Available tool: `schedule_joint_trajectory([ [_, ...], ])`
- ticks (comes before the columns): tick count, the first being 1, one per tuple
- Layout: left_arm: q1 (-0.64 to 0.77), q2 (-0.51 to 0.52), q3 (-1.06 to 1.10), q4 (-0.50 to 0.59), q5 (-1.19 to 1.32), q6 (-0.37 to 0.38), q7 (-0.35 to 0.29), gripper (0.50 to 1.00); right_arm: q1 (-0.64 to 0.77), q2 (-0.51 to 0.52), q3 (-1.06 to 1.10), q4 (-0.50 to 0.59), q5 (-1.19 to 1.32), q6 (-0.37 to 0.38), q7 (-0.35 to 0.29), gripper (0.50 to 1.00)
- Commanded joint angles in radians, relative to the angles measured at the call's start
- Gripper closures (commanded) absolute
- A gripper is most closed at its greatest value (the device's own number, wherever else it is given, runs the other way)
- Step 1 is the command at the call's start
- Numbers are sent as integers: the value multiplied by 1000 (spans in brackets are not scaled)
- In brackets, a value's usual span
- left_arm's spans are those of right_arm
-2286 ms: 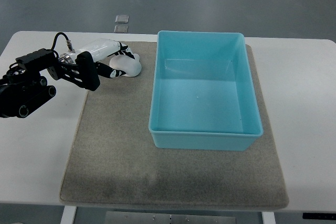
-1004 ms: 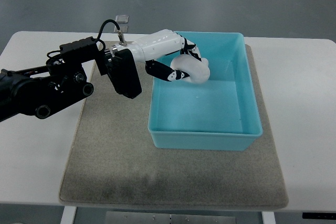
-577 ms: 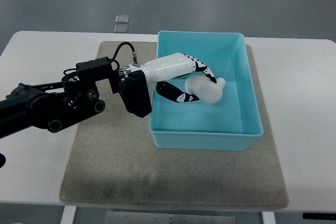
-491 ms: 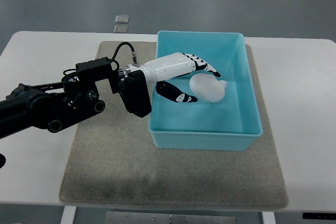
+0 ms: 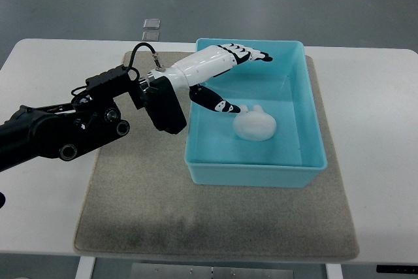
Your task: Place white toy into blue box with left hand
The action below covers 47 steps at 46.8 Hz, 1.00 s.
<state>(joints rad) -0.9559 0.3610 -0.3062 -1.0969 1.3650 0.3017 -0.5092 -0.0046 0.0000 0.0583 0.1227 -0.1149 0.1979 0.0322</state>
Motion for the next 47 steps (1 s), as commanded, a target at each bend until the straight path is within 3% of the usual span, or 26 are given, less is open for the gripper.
schedule_joint_trajectory([
  [1,-4,3,1,32,-139,4,0,540,0,0,0,0,0,0,0,564],
  [7,-10,16,-11,57,-366,-6,1,508,0,0,0,0,0,0,0,564],
  [19,-14,18,-109,117,-894,-19,9,508,0,0,0,0,0,0,0,564],
  [29,23,22,-148,163,-1392,-174,14,506,0,0,0,0,0,0,0,564],
  [38,65,47,-166,222,-1463,-242,31,506,0,0,0,0,0,0,0,564],
  [47,115,56,-254,224,-1661,-299,158,506,0,0,0,0,0,0,0,564],
])
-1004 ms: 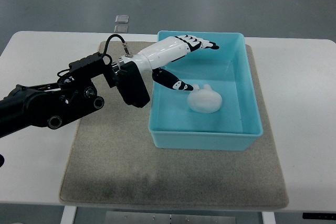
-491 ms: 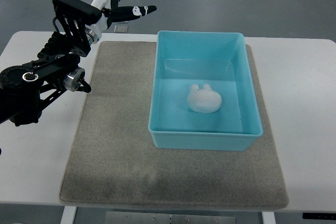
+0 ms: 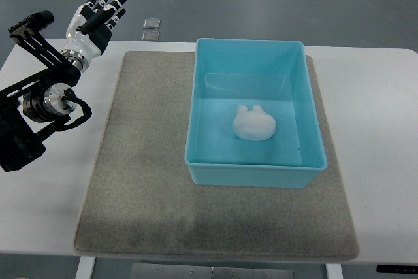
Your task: Place white toy into blue box with left hand
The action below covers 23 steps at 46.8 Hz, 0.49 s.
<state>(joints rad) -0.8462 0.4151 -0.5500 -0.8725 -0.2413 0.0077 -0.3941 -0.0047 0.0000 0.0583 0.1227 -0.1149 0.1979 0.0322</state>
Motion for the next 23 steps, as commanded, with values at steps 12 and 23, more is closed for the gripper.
schedule_joint_trajectory([
  [12,44,33,-73,-9,-96,-52,58,506,0,0,0,0,0,0,0,564],
  [23,88,48,-130,-22,-96,-114,70,506,0,0,0,0,0,0,0,564],
])
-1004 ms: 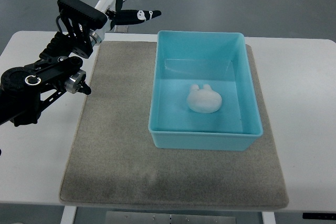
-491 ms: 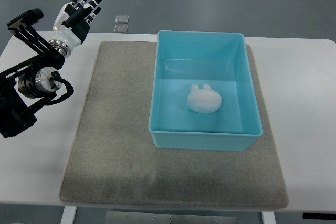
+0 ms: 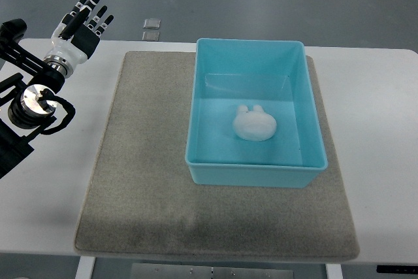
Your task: Place white toy into blue box with left hand
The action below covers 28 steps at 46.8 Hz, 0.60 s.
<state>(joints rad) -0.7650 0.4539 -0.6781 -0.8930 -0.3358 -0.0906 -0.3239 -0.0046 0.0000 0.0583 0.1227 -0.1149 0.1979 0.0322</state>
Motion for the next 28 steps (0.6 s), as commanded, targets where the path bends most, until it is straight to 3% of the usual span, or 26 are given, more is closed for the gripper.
schedule_joint_trajectory([
  [1,7,12,-1,-3,-2,-18,0,506,0,0,0,0,0,0,0,564],
  [28,65,5,-41,-84,-35,-95,0,506,0,0,0,0,0,0,0,564],
])
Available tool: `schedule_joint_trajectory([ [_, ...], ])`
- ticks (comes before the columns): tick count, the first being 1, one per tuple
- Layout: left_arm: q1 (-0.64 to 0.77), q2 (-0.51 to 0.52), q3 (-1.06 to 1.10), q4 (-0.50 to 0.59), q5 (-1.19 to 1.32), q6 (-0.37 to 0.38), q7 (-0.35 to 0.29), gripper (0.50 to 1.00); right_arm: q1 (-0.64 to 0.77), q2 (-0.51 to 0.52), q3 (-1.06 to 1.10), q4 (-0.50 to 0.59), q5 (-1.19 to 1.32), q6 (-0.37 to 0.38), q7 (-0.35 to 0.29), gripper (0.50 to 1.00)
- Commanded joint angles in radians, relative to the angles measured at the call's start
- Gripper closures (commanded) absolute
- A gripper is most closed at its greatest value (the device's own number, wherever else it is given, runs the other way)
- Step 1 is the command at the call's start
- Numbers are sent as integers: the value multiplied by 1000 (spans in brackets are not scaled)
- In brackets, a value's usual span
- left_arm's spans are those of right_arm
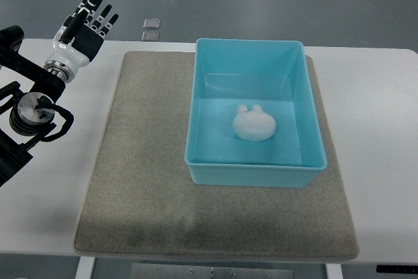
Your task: Place white toy into blue box with left hand
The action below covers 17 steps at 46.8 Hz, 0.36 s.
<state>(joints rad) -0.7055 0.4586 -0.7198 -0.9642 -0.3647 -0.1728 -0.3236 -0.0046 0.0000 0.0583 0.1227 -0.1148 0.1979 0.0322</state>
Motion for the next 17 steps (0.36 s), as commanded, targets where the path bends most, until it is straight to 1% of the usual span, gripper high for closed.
schedule_joint_trajectory([
  [1,11,0,0,-14,-7,-16,0,506,0,0,0,0,0,0,0,564],
  [17,38,-18,2,-14,-3,-19,-2,506,0,0,2,9,-2,12,0,564],
])
